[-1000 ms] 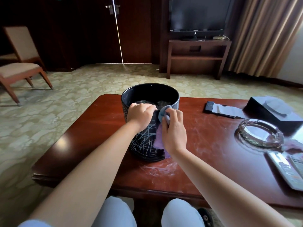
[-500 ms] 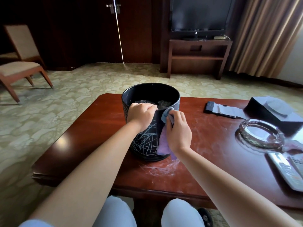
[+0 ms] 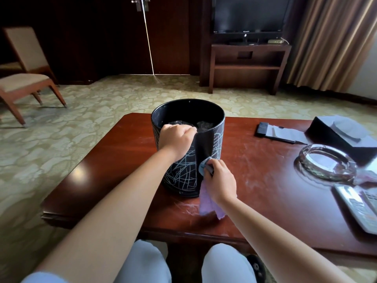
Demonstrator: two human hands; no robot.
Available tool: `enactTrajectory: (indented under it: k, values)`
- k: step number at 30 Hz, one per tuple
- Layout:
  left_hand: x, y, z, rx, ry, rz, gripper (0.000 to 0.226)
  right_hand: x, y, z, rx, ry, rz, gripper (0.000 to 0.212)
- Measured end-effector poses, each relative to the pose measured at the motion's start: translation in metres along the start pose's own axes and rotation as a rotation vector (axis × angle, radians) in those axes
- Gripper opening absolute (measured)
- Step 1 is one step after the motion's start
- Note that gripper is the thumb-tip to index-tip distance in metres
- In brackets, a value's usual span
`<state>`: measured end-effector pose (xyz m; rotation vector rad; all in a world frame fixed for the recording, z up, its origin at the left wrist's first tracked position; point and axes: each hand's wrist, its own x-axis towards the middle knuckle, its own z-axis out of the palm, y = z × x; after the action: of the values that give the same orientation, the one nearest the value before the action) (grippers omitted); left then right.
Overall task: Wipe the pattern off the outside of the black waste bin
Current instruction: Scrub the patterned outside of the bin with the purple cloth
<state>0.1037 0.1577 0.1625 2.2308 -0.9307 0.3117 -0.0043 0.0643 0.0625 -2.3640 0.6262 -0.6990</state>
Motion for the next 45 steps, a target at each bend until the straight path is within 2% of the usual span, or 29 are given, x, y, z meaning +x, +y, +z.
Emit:
enactTrajectory:
  k: [3, 5, 8, 10, 14, 16, 19, 21, 24, 30, 33, 35, 37, 42, 43, 45]
  values:
    - [-0.002, 0.002, -0.001, -0.001, 0.005, 0.005, 0.041, -0.008, 0.015, 0.008, -0.071, -0.178, -0.003, 0.016]
    - [-0.003, 0.003, -0.002, -0.009, 0.011, 0.01, 0.04, -0.013, 0.017, 0.009, 0.006, -0.076, -0.036, 0.017]
    - [-0.004, 0.004, -0.001, -0.003, 0.05, 0.044, 0.043, -0.014, 0.009, 0.011, 0.101, 0.194, -0.106, 0.017]
    - [-0.004, 0.004, 0.0, -0.009, 0.065, 0.057, 0.043, -0.012, 0.006, 0.014, 0.083, 0.25, -0.134, 0.02]
    - [-0.004, 0.004, 0.0, -0.005, 0.068, 0.065, 0.043, -0.013, 0.013, 0.019, 0.02, 0.1, -0.022, 0.022]
    - [-0.004, 0.003, 0.001, -0.004, 0.071, 0.069, 0.043, -0.015, 0.024, 0.02, -0.062, -0.07, 0.039, 0.021]
    - [-0.004, 0.003, 0.001, -0.009, 0.084, 0.077, 0.043, -0.017, 0.039, 0.02, -0.159, -0.304, 0.005, 0.024]
    - [-0.004, 0.003, 0.002, -0.015, 0.101, 0.081, 0.044, -0.02, 0.042, 0.02, -0.126, -0.292, -0.006, 0.025]
    - [-0.004, 0.002, 0.004, -0.017, 0.121, 0.083, 0.045, -0.024, 0.041, 0.019, -0.074, -0.148, -0.011, 0.029]
    - [-0.003, -0.002, 0.007, -0.027, 0.134, 0.093, 0.049, -0.03, 0.054, 0.03, -0.172, -0.373, 0.007, 0.032]
    - [-0.004, -0.001, 0.007, -0.021, 0.146, 0.104, 0.049, -0.038, 0.05, 0.031, -0.074, -0.158, 0.007, 0.039]
    - [-0.004, -0.001, 0.007, -0.004, 0.149, 0.11, 0.049, -0.04, 0.042, 0.03, -0.056, -0.059, -0.062, 0.045]
    - [-0.005, 0.0, 0.007, 0.014, 0.145, 0.111, 0.049, -0.04, 0.038, 0.03, -0.127, -0.121, -0.114, 0.048]
    - [-0.006, 0.002, 0.005, 0.012, 0.147, 0.107, 0.048, -0.04, 0.053, 0.035, -0.287, -0.407, -0.02, 0.049]
    - [-0.005, 0.001, 0.005, 0.009, 0.149, 0.106, 0.049, -0.041, 0.056, 0.035, -0.299, -0.43, -0.014, 0.05]
    - [-0.005, 0.001, 0.006, 0.003, 0.149, 0.108, 0.049, -0.042, 0.056, 0.035, -0.279, -0.364, -0.015, 0.051]
